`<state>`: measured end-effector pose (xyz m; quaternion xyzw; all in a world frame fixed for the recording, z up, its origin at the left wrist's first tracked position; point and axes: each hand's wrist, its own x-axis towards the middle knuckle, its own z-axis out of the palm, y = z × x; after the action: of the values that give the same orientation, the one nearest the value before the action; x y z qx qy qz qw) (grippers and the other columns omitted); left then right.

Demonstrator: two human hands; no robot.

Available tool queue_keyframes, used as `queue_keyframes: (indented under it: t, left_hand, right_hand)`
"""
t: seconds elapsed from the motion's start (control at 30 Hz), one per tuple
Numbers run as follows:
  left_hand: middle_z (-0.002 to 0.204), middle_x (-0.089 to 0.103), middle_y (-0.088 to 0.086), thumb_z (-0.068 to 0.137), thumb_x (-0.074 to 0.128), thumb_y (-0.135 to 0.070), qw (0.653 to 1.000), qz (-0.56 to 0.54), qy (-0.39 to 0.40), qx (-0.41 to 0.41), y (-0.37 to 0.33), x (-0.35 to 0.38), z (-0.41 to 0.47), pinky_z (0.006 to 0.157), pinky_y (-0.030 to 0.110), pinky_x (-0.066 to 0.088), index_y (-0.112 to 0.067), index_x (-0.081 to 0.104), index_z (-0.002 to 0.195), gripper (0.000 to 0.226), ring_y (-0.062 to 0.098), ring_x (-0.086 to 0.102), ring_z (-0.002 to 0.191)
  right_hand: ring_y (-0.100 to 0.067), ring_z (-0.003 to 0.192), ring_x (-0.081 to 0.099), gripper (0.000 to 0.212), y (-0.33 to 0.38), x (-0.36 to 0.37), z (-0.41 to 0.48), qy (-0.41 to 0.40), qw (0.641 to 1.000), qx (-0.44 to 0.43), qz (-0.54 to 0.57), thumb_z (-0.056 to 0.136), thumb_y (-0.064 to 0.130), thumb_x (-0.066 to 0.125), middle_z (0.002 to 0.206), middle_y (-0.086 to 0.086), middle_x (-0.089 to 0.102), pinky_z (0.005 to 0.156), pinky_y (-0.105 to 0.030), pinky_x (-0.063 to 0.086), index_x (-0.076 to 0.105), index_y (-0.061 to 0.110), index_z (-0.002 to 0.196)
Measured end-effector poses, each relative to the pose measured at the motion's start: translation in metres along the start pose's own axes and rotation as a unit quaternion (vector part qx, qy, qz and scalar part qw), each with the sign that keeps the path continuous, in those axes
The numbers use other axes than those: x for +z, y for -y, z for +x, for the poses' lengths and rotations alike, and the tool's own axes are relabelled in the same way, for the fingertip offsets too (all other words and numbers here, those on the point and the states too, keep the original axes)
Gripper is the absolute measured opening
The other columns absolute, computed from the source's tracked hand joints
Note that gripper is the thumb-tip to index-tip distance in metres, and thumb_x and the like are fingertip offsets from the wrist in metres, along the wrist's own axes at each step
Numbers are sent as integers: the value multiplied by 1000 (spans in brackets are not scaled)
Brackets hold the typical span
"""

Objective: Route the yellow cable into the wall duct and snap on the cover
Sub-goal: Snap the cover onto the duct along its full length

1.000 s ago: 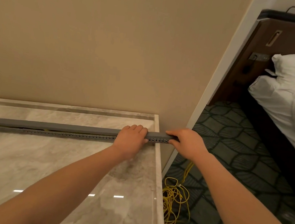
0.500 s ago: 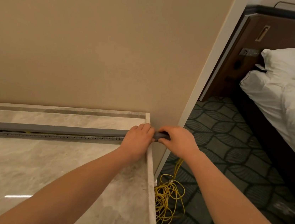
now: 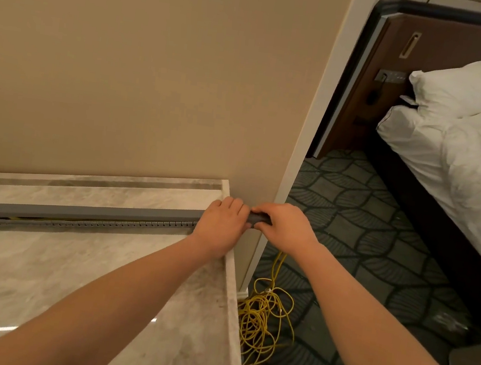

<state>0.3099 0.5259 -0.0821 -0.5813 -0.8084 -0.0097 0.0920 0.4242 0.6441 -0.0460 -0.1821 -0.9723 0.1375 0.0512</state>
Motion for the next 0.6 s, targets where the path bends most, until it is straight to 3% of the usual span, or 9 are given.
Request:
queue_keyframes:
  t: [0.1,0.3,0.6]
  left_hand:
    - [111,54,6,100,34,-40,1000,-12,-7,13,4,3,-1,82,34,38,-13,49,111,32,25,49,102]
    - [108,55,5,99,35,-39,1000,-11,-17,17,5,6,-1,82,35,39,-15,51,110,31,25,50,100]
    - [110,61,8,99,33,-41,998,12,-2,57,-5,-2,11,83,38,39,-13,50,114,36,28,54,100]
  right_hand:
    - [-17,93,62,25,-7,1,-3,-8,999,18,44,84,30,66,101,4,70,77,-32,51,64,25,109]
    - [-11,106,60,30,-24,3,-13,-17,989,54,139,85,16,67,115,6,68,97,-33,48,66,23,115]
    - [-15,98,63,22,-23,9,-13,-38,987,66,142,86,12,65,104,4,71,90,-34,50,69,20,106]
